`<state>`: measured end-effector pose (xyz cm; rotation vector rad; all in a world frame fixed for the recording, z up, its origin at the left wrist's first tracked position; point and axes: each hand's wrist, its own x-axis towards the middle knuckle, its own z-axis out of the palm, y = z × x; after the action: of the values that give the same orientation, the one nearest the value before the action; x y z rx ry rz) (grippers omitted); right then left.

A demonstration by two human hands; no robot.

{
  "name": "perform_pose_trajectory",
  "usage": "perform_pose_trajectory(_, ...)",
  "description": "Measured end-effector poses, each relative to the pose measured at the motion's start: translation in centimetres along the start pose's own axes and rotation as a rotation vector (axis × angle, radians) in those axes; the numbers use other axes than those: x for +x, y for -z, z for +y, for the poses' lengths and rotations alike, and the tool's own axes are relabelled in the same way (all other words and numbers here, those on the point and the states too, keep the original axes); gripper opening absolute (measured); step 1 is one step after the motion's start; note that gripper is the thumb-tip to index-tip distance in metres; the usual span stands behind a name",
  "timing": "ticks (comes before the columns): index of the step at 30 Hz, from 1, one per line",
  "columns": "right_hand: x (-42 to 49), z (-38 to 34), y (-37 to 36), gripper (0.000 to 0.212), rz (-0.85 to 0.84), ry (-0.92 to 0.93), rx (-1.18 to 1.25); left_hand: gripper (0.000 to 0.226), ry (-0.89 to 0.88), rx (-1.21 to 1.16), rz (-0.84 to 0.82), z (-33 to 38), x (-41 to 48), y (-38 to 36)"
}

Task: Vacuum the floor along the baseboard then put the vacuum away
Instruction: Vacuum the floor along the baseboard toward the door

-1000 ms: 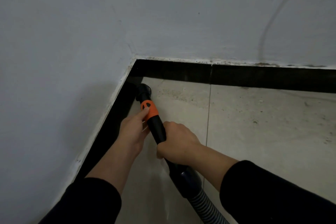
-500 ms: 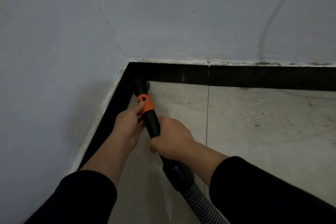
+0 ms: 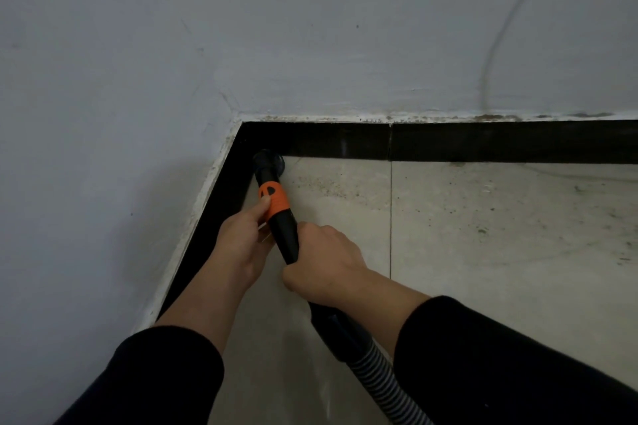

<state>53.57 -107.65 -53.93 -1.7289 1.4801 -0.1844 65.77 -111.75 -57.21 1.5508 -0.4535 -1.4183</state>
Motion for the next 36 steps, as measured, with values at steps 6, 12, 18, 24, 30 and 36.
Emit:
perform_pose_trajectory(6,-1.2,0.7,0.3,0.026,0.013,-0.048,0.011,0.027,0.016,0.004,-0.043,-0.8,-0.6,-0.9)
perform_pose_trajectory(12,-2.2,1.9,1.1,0.029,0.038,-0.112,0.03,0.025,0.019,0.038,-0.093,-1.8,-0.9,-2.7)
perform_pose_trajectory(18,-3.4,3.0,1.4,0.031,0.066,-0.157,0.04,0.035,0.024,0.068,-0.105,-2.7,-1.3,-3.9)
perform_pose_trajectory(24,-4.7,3.8,1.3,0.029,0.109,-0.172,0.041,0.044,0.016,0.087,-0.123,-3.7,-2.3,-4.9)
perform_pose_trajectory(30,-5.0,3.4,0.9,0.03,0.093,-0.166,0.083,0.044,0.027,0.087,-0.109,-3.5,-3.0,-4.2)
perform_pose_trajectory(36,-4.2,2.2,0.0,0.032,0.056,-0.137,0.083,0.037,0.015,0.089,-0.061,-2.5,-3.2,-2.2)
